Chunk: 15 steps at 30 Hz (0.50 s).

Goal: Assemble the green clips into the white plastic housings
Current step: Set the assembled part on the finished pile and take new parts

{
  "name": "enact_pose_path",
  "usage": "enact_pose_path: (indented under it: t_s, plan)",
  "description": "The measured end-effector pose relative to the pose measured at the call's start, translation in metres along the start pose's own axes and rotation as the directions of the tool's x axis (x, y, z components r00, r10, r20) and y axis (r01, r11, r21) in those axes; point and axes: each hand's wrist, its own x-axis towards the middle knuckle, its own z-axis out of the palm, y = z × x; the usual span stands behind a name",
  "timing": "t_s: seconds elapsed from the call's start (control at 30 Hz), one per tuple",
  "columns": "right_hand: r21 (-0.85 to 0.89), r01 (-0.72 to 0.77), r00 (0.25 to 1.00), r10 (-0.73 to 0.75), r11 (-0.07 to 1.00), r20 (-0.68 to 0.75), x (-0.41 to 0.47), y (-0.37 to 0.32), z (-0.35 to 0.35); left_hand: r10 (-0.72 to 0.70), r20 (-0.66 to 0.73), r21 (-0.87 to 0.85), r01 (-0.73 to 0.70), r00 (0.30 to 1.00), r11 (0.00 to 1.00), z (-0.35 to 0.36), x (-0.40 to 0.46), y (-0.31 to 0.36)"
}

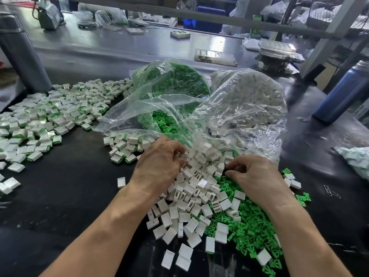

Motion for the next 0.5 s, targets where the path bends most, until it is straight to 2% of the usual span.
enact_pose_path:
  t_s: [0.37, 0.5]
  plan:
    - [-0.058, 0.025, 0.999, -0.026, 0.998, -0.02, 0.0026, 0.0, 0.0066, 0.042, -0.056, 0.115, -0.035, 0.998, 0.993, 0.0039, 0.0046, -0.0004]
    - [-0.079, 0.037, 0.999, -0.039, 0.996, -0.024, 0.0047, 0.0019, 0.0073, 0.031, -0.045, 0.052, -0.028, 0.999, 0.998, 0.0047, 0.0053, -0.0028]
